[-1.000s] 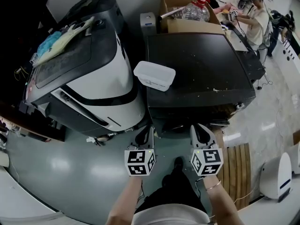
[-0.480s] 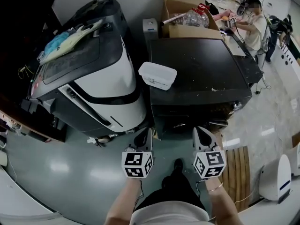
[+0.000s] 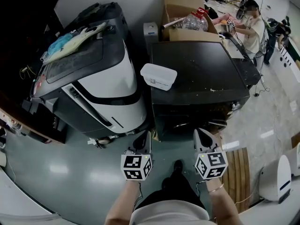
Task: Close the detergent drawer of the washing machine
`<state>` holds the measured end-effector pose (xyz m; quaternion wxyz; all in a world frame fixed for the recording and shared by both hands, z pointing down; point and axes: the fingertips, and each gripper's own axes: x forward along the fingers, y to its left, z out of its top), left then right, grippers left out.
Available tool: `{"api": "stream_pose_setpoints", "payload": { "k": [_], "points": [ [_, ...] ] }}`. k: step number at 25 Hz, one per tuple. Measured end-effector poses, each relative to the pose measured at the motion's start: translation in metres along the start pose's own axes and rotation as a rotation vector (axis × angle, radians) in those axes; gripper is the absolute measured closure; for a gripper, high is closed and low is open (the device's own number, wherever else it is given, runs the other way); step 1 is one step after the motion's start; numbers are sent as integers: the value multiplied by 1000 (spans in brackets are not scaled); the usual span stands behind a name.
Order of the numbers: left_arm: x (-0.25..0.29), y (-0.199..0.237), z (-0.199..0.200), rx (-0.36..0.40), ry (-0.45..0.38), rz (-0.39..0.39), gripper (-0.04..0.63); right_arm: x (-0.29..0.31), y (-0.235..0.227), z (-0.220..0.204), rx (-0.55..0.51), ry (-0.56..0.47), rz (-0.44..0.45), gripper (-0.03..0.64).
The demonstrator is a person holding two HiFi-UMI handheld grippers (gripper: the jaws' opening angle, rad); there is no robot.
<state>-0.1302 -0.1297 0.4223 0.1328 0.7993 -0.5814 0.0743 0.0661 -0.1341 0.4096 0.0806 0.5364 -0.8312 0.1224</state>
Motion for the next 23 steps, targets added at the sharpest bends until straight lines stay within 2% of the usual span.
{"api": "stream_pose_setpoints", "payload": {
  "k": [23],
  "points": [
    [-9,4,0,-17,-12,3,600,-1,7,-1,-24,14,-4,615]
  ]
}}
